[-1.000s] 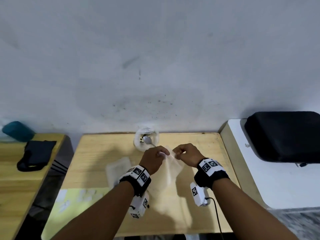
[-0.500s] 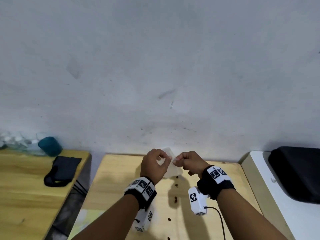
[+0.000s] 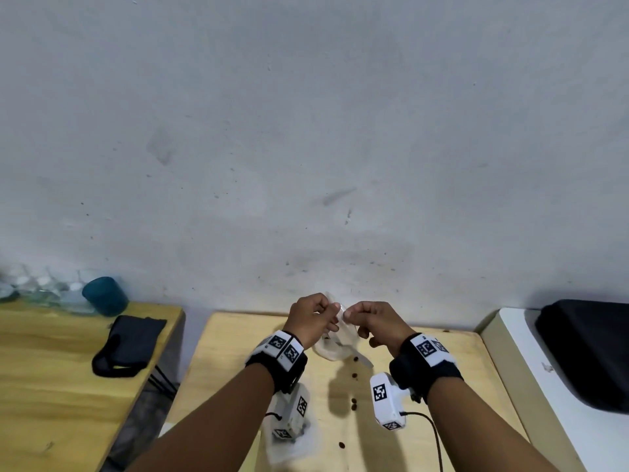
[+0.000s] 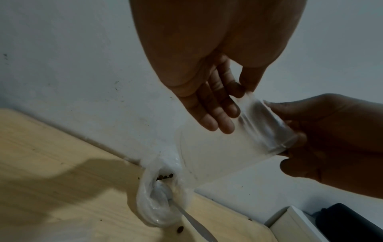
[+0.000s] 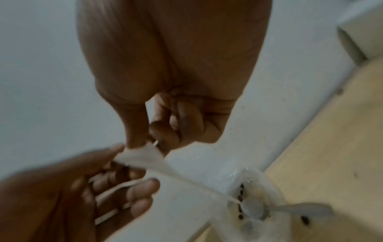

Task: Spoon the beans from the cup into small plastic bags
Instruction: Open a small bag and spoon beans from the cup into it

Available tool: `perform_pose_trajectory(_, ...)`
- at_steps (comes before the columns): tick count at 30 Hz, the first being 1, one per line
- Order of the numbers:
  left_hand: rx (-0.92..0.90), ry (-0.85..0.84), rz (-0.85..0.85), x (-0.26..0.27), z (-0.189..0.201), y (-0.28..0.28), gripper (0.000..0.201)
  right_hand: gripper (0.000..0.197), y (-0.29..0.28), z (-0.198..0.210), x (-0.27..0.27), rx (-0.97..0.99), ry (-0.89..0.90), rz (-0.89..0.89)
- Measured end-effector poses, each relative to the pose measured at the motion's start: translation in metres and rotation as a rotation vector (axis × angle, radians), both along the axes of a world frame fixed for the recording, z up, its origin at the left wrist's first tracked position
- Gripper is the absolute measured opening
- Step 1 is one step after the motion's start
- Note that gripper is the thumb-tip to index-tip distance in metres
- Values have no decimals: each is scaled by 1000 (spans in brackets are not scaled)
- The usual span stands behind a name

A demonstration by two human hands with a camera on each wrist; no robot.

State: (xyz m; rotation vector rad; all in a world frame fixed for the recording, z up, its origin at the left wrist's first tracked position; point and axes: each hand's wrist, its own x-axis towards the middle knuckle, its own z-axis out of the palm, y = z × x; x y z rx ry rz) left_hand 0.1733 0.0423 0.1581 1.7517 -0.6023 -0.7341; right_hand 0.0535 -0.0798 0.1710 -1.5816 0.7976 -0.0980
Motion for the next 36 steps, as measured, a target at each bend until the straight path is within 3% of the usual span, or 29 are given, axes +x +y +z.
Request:
perform_pose_trajectory(5,50,-56,53,-6,-1,-7,17,5,5,-4,3,-264,-41,29)
perform_pose_trajectory(11,100,-191,44,-9,-6,-7,25,17,1,-9,3,-506,39,-15)
perform_pose_trajectory(15,110,-401,14,-14,-4,-3,25,25,1,-12,1,-490,-32,-46)
perform_pose_trajectory(17,105,-513,-1,-16,-5,2,51,29,1,-10,0,-382,-101,-73)
perform_pose_trajectory(20,228,-592,-187,-13,-2,8,106,23,1,-4,-5,-166,-92,-66)
perform_pose_trajectory(22,311,-656,-288,-10,-3,9,124,19,-1,-4,-7,-54,-62,-48)
perform_pose_trajectory(27,374,-747,-319,-11,-11,10,127,13,-1,-5,-8,7,-1,-28)
perform_pose_trajectory(31,395,-775,-311,-16,-13,10,137,20,0,-7,-7,-31,9,-27)
perform_pose_trajectory(36,395,-830,-290,-17,-20,11,121,34,5,-6,-3,-265,-47,20)
